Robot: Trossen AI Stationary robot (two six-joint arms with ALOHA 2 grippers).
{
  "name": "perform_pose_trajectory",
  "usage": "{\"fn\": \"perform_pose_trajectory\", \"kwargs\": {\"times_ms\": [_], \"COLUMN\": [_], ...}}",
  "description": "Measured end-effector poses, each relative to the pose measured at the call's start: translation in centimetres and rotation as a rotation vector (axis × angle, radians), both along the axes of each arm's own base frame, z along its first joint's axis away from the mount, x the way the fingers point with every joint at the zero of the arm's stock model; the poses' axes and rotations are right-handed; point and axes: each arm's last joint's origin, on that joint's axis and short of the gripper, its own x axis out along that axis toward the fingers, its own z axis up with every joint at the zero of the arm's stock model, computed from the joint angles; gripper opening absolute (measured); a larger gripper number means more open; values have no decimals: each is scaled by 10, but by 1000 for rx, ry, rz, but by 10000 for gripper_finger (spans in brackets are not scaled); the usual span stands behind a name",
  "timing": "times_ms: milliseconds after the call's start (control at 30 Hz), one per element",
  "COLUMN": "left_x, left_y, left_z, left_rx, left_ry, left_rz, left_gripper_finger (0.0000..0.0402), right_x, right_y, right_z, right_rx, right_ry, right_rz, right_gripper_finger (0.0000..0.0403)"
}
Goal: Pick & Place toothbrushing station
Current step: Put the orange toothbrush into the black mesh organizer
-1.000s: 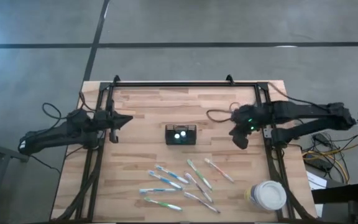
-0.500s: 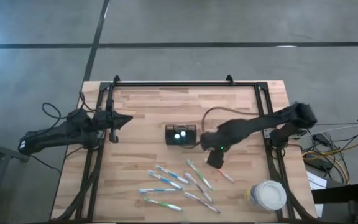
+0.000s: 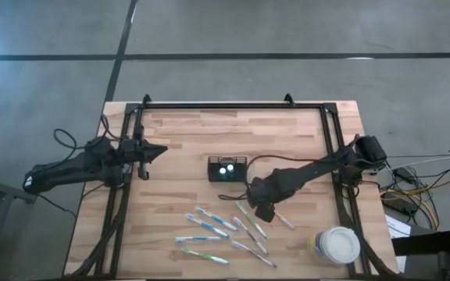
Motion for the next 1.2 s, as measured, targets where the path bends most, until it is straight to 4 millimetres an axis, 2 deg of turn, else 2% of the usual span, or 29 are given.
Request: {"fn": "perform_pose_trajectory", "kwargs": {"times_ms": [300,500,800,967,1200], "left_x": [0,0,0,0,0], "left_y": [0,0,0,0,0], "left_z": [0,0,0,0,0], "left_rx": [-1,-2,-2,-2,-2], "left_ry": [1,1,-2,-2,-3], "left_rz": [0,0,0,0,0], "left_gripper_finger": [12,12,12,12,12], "right_x": [-7,-18,-22,-25,-25], "right_y": [11,9,9,7,5], "right_z": [-23,-41,-57,-59,-60], "right_rx": [121,117,155,149,141], "right_ry": [-9,24,-23,-17,-8], "right_rz": [-38,-71,-74,-75,-76], "right_gripper_finger": [242,243,230,201,129]}}
